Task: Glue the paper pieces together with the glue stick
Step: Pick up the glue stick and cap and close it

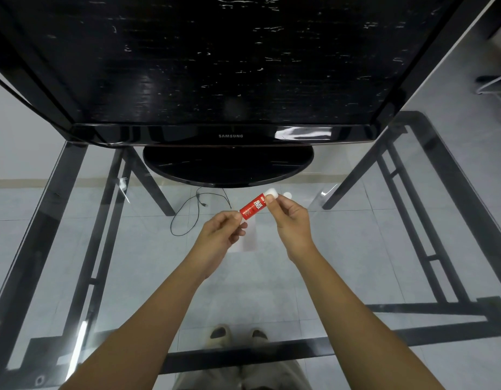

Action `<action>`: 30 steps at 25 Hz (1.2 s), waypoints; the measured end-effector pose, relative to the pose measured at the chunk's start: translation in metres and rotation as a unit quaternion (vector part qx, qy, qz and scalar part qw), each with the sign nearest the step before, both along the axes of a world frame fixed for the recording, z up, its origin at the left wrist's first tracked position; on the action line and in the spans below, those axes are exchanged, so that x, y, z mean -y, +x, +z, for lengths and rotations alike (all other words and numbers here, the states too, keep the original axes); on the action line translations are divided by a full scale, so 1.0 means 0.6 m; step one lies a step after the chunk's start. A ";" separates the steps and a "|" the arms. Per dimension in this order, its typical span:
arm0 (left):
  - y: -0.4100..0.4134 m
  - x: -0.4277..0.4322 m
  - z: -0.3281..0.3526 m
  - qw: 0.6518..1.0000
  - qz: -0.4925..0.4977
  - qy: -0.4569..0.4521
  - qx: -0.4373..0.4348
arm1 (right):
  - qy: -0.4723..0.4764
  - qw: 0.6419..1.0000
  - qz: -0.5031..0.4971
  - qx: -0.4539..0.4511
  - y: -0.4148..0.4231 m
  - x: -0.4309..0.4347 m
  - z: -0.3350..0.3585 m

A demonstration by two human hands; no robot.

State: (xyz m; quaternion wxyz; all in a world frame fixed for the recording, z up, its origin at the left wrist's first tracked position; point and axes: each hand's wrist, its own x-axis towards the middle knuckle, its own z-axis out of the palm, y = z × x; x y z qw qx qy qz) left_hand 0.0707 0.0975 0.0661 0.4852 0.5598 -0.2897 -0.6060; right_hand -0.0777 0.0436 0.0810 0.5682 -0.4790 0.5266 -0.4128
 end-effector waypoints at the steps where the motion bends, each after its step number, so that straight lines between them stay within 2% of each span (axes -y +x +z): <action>1: -0.001 -0.001 0.000 1.000 -0.008 -0.003 0.020 | -0.002 1.000 0.006 -0.001 0.000 0.000 0.002; 4: -0.006 0.005 0.007 0.999 -0.016 0.043 0.025 | -0.007 1.000 0.016 0.001 0.000 0.002 0.007; 6: -0.005 0.011 0.017 0.993 -0.007 0.105 -0.053 | -0.008 1.000 0.021 0.007 0.000 0.002 0.007; 8: -0.003 0.014 0.024 0.973 -0.004 0.182 -0.144 | -0.010 0.999 0.030 0.005 0.000 0.001 0.003; 11: -0.008 0.013 0.030 0.955 0.010 0.237 -0.180 | -0.015 0.999 0.036 -0.008 0.001 -0.004 -0.001; 12: -0.010 0.011 0.028 0.963 0.016 0.214 -0.161 | -0.014 0.999 0.032 -0.008 -0.001 -0.004 -0.002; 16: -0.015 -0.001 0.021 0.997 0.014 0.023 -0.066 | -0.022 0.999 0.022 -0.009 -0.009 0.000 0.003; 19: -0.012 -0.003 0.019 0.999 -0.020 -0.002 0.026 | -0.029 0.999 0.026 -0.004 -0.009 0.004 0.011; 24: -0.011 0.004 0.021 0.994 -0.046 -0.023 0.099 | -0.029 0.999 0.016 -0.012 -0.015 0.009 0.005; 27: -0.009 0.005 0.024 0.978 -0.057 -0.057 0.194 | -0.026 0.999 0.014 -0.017 -0.019 0.011 -0.004; 30: -0.009 0.007 0.015 0.922 -0.082 -0.122 0.358 | -0.037 0.998 0.026 -0.036 -0.020 0.009 -0.016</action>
